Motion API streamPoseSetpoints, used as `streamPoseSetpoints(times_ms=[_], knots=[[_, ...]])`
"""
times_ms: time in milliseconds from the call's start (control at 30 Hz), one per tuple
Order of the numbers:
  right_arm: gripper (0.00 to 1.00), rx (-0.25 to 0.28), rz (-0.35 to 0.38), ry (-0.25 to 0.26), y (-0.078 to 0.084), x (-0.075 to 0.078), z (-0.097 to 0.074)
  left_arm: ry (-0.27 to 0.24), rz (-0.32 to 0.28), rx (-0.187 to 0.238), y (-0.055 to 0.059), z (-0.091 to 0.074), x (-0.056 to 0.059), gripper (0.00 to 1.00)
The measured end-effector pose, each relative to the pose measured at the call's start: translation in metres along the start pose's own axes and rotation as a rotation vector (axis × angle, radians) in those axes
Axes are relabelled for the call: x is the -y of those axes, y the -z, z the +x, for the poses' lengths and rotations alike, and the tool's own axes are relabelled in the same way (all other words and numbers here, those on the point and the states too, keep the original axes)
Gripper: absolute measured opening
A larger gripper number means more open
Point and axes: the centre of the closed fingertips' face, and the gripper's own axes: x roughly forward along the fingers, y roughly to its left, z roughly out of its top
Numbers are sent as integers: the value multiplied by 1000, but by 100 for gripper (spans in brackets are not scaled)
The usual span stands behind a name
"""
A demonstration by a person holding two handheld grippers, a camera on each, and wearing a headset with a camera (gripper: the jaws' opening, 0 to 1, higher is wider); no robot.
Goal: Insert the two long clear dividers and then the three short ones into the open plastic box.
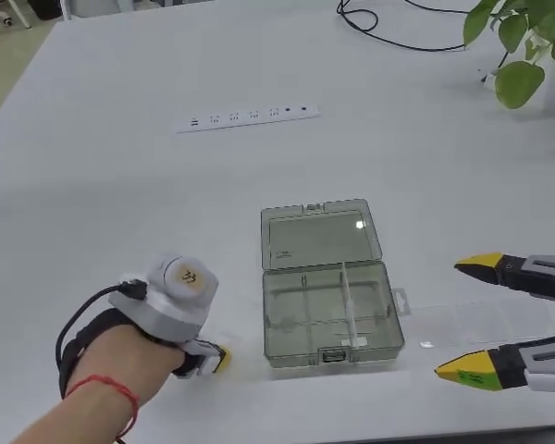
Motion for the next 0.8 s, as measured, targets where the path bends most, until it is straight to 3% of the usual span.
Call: streamPoseSetpoints(times_ms=[800], knots=[[83,-17,-5,1,2,-2,2,55,-53,19,3,-4,1,30]])
